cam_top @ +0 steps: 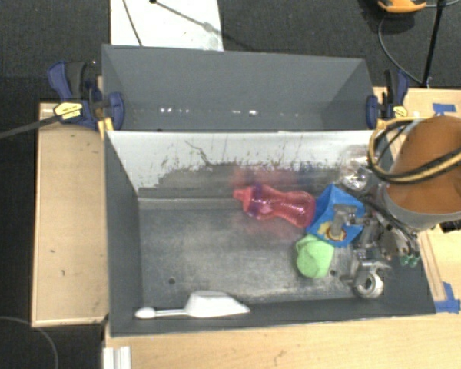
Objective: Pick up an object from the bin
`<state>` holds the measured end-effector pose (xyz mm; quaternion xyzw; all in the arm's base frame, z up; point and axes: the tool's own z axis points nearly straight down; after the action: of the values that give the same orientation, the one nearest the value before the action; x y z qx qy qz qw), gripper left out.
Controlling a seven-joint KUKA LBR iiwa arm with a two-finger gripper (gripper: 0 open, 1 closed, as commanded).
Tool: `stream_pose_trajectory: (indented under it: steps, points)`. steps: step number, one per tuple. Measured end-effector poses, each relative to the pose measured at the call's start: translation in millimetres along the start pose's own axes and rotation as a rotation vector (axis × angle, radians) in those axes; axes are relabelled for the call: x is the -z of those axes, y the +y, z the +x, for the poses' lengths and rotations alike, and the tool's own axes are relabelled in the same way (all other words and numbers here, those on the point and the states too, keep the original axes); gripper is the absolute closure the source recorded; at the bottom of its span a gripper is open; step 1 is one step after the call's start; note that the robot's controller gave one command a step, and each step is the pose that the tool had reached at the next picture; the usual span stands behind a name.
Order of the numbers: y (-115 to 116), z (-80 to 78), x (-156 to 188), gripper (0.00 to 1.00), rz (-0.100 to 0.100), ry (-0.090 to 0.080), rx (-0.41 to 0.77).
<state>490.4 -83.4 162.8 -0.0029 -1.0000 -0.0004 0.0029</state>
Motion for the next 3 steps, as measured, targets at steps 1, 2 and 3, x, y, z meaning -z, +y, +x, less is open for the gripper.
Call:
stream_pose_trajectory:
  steps: [1,2,3]
  points:
    - [0.4,-2.0,4.1,0.00,0.001,-0.008,0.004]
    - [1.8,-20.0,-23.1,0.00,0.003,-0.014,0.098]
    - [2.1,-29.4,-53.5,0.00,0.000,-0.004,0.246]
